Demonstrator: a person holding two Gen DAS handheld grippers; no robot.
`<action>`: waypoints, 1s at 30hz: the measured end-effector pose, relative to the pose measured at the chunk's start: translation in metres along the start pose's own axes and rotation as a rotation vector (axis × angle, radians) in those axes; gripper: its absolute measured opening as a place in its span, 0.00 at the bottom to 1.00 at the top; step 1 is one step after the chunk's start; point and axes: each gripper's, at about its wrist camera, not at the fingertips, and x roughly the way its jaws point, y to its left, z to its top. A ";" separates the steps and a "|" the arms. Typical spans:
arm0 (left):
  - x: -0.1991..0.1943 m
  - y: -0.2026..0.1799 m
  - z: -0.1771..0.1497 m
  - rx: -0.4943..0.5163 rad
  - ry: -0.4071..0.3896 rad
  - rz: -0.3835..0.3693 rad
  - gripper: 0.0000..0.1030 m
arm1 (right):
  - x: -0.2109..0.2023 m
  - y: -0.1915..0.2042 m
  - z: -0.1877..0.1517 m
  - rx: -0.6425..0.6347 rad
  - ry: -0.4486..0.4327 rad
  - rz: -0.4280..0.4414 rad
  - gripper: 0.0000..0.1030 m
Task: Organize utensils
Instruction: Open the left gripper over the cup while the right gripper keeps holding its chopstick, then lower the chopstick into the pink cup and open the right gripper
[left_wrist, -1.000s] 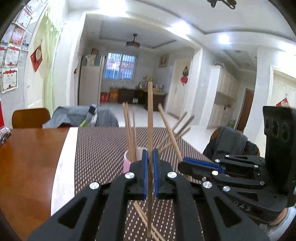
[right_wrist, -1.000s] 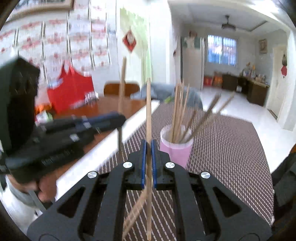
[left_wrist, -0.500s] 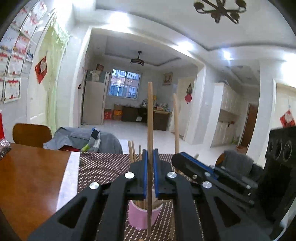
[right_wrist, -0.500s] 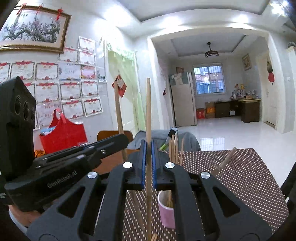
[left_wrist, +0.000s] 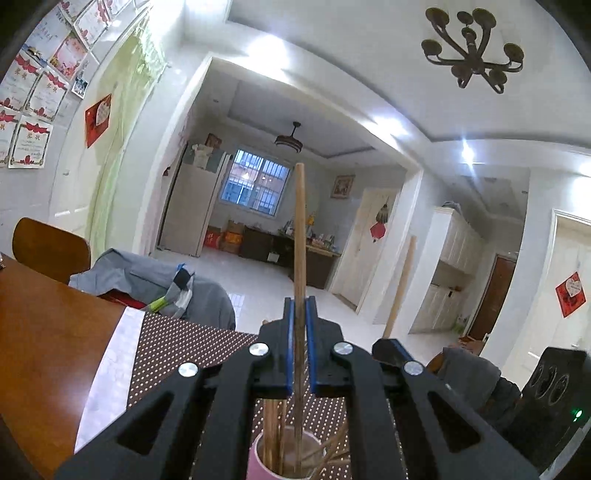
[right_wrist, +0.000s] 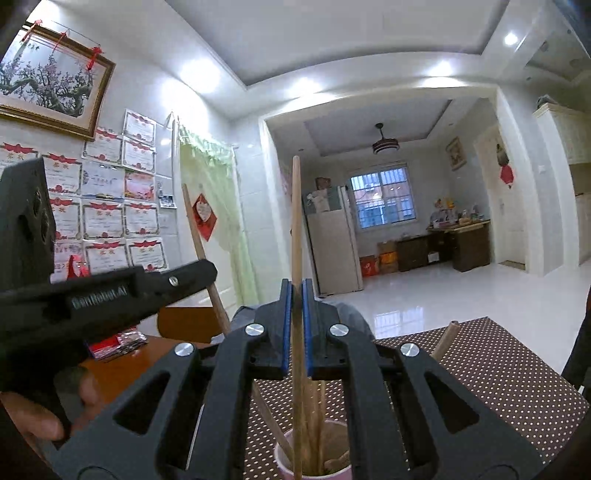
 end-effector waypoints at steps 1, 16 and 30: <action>0.001 -0.001 -0.001 0.004 -0.001 0.003 0.06 | 0.001 -0.001 -0.002 -0.001 -0.008 -0.005 0.06; 0.031 -0.009 -0.022 0.104 0.120 0.072 0.07 | 0.007 0.001 -0.018 -0.046 -0.037 -0.043 0.06; 0.028 -0.010 -0.019 0.154 0.158 0.153 0.37 | 0.008 0.001 -0.019 -0.033 -0.007 -0.048 0.06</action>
